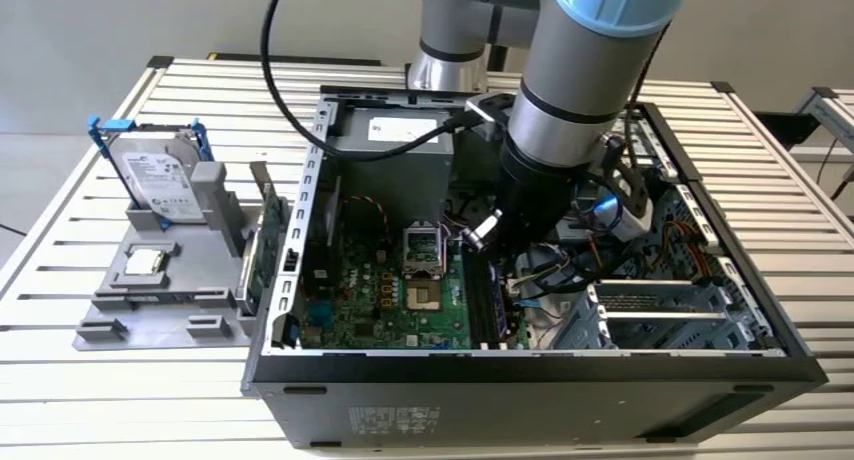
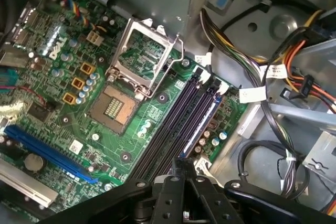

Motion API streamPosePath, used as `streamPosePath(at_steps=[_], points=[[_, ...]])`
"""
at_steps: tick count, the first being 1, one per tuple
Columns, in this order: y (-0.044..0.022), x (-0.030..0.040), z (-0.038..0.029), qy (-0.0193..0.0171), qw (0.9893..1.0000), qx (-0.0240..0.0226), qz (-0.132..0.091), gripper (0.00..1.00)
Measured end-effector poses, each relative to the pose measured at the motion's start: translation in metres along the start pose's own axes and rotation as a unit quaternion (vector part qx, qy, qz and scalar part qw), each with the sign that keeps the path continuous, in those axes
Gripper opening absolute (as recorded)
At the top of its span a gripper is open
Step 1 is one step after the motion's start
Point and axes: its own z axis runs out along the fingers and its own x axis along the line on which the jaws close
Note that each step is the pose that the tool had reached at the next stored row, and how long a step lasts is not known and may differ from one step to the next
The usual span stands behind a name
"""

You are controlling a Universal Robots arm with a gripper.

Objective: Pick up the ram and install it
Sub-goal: 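Press down the ram until it locks into place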

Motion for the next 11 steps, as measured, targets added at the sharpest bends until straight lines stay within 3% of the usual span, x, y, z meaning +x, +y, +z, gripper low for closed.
streamPosePath(at_steps=[5, 11], points=[[0.0, 0.0, 0.0, 0.0004, 0.9996, 0.0005, -0.029, 0.0], [0.0001, 0.0, 0.0, 0.0009, 0.9982, 0.0011, -0.061, 0.0]])
